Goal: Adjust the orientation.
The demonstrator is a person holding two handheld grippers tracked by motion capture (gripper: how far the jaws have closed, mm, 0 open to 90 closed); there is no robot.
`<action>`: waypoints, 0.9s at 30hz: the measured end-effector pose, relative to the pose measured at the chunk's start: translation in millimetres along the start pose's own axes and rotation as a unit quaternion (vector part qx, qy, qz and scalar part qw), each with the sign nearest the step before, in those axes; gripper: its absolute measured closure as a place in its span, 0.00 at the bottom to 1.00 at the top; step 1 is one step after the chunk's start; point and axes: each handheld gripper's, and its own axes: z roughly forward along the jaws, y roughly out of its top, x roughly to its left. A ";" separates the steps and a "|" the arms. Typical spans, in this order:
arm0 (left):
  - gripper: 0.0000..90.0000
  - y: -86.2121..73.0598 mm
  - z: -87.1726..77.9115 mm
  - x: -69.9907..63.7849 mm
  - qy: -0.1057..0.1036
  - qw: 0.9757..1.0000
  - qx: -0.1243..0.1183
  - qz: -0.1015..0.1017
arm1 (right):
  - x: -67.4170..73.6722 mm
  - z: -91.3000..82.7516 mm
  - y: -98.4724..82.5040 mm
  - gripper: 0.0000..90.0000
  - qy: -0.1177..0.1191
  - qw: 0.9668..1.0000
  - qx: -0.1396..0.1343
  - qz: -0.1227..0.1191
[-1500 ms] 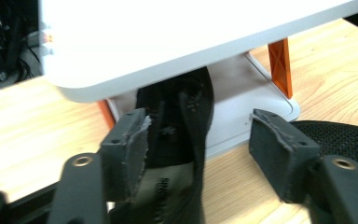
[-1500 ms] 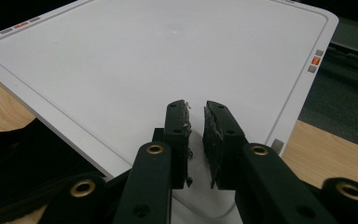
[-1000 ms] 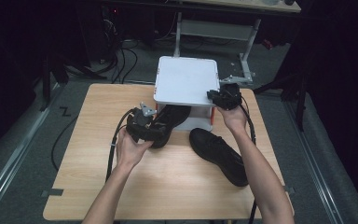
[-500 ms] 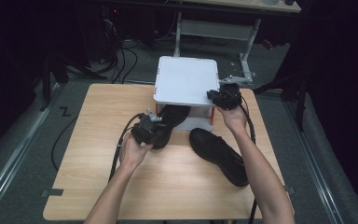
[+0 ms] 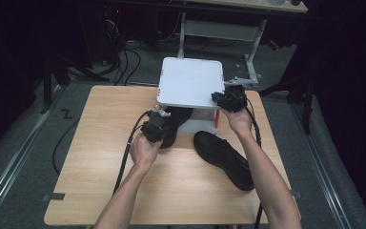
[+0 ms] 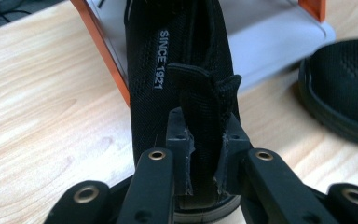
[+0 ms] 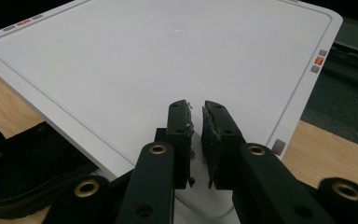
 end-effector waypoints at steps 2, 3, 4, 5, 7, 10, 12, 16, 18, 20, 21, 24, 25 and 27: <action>0.88 2.7 4.6 -5.4 0.007 1.000 -0.010 -0.008 | 0.5 0.1 0.0 0.91 -0.001 1.000 0.000 0.000; 0.88 4.2 7.5 -7.0 0.009 1.000 -0.013 -0.016 | 0.6 0.1 0.0 0.91 -0.002 1.000 0.000 -0.001; 0.88 5.3 10.7 -8.0 0.011 1.000 -0.017 -0.024 | 0.8 0.1 0.0 0.91 -0.002 1.000 0.000 -0.001; 0.88 5.3 10.7 -8.0 0.011 1.000 -0.017 -0.024 | 0.8 0.1 0.0 0.91 -0.002 1.000 0.000 -0.001; 0.88 4.2 19.7 -8.5 0.020 0.999 -0.023 -0.035 | 0.8 0.0 -0.3 0.91 -0.002 1.000 -0.001 -0.002; 0.88 4.9 30.8 -3.6 0.041 0.997 -0.035 -0.057 | 0.1 0.1 -0.4 0.91 0.000 1.000 -0.002 -0.002; 0.88 6.8 33.6 -3.7 0.044 0.996 -0.044 -0.065 | 0.1 0.2 -0.5 0.91 0.000 1.000 -0.002 -0.001; 0.88 4.7 39.6 -8.8 0.045 0.996 -0.048 -0.067 | -0.3 0.2 -0.8 0.91 0.001 1.000 -0.002 0.001; 0.87 2.8 41.6 -13.9 0.044 0.996 -0.050 -0.065 | -0.5 0.2 -0.8 0.92 0.002 1.000 -0.002 -0.001; 0.87 2.7 41.6 -13.9 0.044 0.996 -0.050 -0.063 | -0.7 0.2 -0.9 0.92 0.003 1.000 -0.003 -0.001; 0.86 3.9 42.0 -12.3 0.044 0.996 -0.048 -0.068 | -0.8 0.3 -0.9 0.92 0.003 1.000 -0.002 -0.001; 0.86 5.4 43.2 -10.6 0.046 0.995 -0.049 -0.075 | -1.0 0.3 -0.9 0.93 0.003 1.000 -0.003 0.000; 0.86 6.3 44.0 -10.1 0.045 0.995 -0.049 -0.079 | -1.1 0.3 -0.9 0.93 0.004 1.000 -0.003 0.000; 0.85 6.3 44.6 -10.0 0.044 0.995 -0.049 -0.073 | -1.3 0.4 -0.9 0.93 0.004 1.000 -0.003 0.000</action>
